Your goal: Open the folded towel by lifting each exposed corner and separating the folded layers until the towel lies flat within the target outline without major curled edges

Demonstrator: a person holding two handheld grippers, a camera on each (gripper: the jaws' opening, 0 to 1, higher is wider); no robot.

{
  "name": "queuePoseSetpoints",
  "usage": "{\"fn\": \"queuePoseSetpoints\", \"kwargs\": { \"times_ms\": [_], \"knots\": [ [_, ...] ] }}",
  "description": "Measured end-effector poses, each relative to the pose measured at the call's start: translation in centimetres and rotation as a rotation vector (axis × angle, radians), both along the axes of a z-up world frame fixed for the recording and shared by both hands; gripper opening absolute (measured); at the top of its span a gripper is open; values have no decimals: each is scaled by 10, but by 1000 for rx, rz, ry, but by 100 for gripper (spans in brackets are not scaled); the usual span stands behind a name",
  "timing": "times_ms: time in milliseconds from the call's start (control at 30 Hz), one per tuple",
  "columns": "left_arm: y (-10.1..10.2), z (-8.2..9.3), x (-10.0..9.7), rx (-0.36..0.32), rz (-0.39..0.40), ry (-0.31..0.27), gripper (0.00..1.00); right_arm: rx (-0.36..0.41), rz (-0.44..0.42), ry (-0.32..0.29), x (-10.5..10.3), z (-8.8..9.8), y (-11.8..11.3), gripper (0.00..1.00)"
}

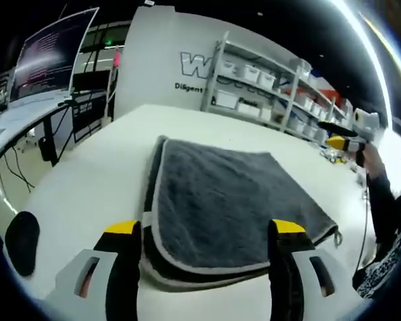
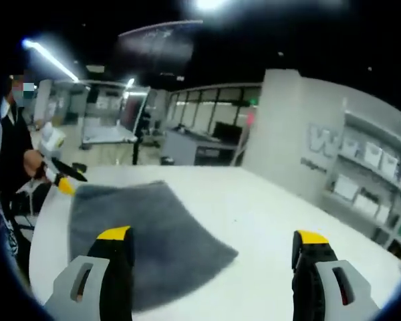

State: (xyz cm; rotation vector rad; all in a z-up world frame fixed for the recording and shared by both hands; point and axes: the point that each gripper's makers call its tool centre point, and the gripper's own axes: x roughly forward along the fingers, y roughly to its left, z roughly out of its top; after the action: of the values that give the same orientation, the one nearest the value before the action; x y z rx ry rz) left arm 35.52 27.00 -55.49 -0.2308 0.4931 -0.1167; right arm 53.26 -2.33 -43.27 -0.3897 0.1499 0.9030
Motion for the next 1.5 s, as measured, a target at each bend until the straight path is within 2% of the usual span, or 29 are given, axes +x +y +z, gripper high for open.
{"fn": "queuePoseSetpoints", "kwargs": {
  "times_ms": [133,267,333,467,600,700,733,833,933,967,1067,1133,1233,1333,1400,1433,1500],
  "knots": [
    [1,-2,1,-8,-10,7,72,-32,12,-12,7,7,10,99],
    [-1,-3,1,-37,-22,9,62,-59,48,-15,6,12,28,99],
    [-2,-4,2,-45,-31,11,60,-62,55,-13,8,15,35,99],
    [-3,-8,6,-49,-56,29,52,-65,94,-19,20,24,66,96],
    [-3,-7,7,-42,-68,30,48,-110,134,-34,28,29,91,95],
    [-2,-7,7,-39,-76,30,46,-156,175,-24,30,31,110,95],
    [-2,-8,6,-37,-79,31,46,-189,198,-38,30,33,118,95],
    [0,-10,5,-38,-80,33,40,-227,228,-49,29,38,131,93],
    [0,-13,5,-48,-82,41,40,-262,267,-37,29,39,143,91],
    [-2,-16,5,-60,-92,53,40,-308,291,-37,29,37,147,88],
    [-4,-20,5,-72,-99,65,36,-366,316,-50,34,35,158,78],
    [-4,-21,4,-71,-99,70,32,-380,357,-55,33,34,170,77],
    [-3,-21,2,-69,-97,71,29,-457,422,-24,32,24,182,72],
    [-5,-19,0,-67,-110,69,23,-567,484,-29,28,16,190,67],
    [-8,-17,-1,-77,-121,65,21,-640,574,-53,22,11,198,68],
    [-8,-16,-1,-79,-123,63,21,-654,579,-58,23,11,201,67],
    [-8,-15,0,-71,-130,50,19,-710,646,-122,27,10,214,60]
  ]
}}
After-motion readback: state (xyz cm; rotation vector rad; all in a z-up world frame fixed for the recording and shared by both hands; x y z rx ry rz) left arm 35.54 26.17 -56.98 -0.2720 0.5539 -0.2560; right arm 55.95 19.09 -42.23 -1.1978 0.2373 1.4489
